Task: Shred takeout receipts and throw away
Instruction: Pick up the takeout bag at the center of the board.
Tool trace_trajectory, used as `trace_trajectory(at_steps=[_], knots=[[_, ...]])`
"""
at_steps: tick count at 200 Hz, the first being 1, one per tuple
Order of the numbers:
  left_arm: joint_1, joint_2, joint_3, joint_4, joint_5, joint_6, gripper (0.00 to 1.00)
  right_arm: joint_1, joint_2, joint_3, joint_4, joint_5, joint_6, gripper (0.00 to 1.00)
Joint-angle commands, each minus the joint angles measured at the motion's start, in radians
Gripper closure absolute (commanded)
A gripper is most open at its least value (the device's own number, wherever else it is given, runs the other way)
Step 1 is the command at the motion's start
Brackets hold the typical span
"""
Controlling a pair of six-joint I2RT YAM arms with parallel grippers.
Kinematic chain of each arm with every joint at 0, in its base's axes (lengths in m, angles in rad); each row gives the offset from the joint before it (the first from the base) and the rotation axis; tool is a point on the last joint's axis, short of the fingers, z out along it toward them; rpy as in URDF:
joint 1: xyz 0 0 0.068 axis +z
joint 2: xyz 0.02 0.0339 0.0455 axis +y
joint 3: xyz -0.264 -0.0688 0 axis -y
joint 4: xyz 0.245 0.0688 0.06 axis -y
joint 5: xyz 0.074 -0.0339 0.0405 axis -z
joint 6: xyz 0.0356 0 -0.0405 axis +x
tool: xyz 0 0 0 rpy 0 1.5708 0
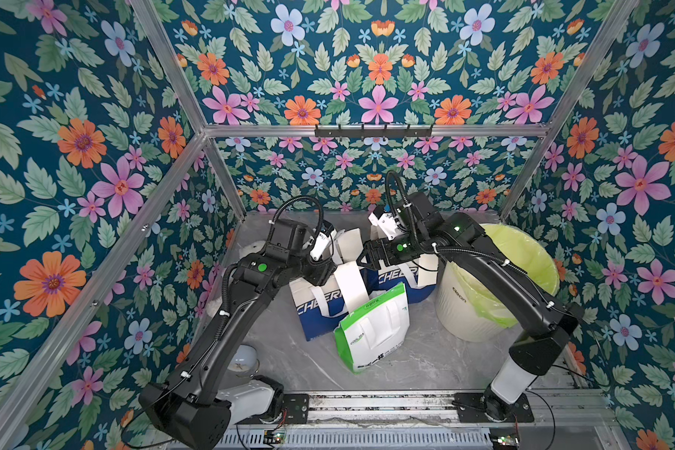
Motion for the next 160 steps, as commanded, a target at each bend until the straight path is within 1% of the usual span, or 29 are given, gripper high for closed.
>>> trace_trajectory(at_steps=[1,7,28,49,72,92,112,120,139,160], knots=[[0.002,0.000,-0.006,-0.012,0.038,0.030,0.36,0.001,0.009,0.001,-0.009,-0.001,-0.008,0.06],[0.003,0.003,-0.008,-0.042,0.041,0.035,0.37,0.001,0.012,-0.002,-0.008,-0.003,-0.008,0.06],[0.004,0.013,-0.012,-0.059,0.041,0.048,0.43,0.002,0.023,-0.017,0.007,-0.003,-0.008,0.06],[0.004,0.016,-0.018,-0.064,0.035,0.050,0.42,0.008,0.027,-0.052,0.037,-0.010,0.000,0.06],[0.004,0.001,-0.032,-0.063,0.022,0.051,0.42,0.046,0.038,-0.080,0.048,0.018,0.004,0.06],[0.004,-0.012,-0.047,-0.065,0.016,0.053,0.47,0.074,0.054,-0.096,0.064,0.029,0.008,0.06],[0.005,-0.019,-0.063,-0.063,0.028,0.052,0.48,0.087,0.071,-0.094,0.081,0.035,0.015,0.07],[0.005,-0.019,-0.066,-0.064,0.036,0.052,0.51,0.089,0.077,-0.090,0.087,0.042,0.016,0.07],[0.005,-0.024,-0.079,-0.056,0.034,0.047,0.61,0.091,0.087,-0.081,0.102,0.063,0.021,0.08],[0.005,-0.036,-0.099,-0.035,0.035,0.040,0.63,0.091,0.095,-0.072,0.116,0.068,0.027,0.12]])
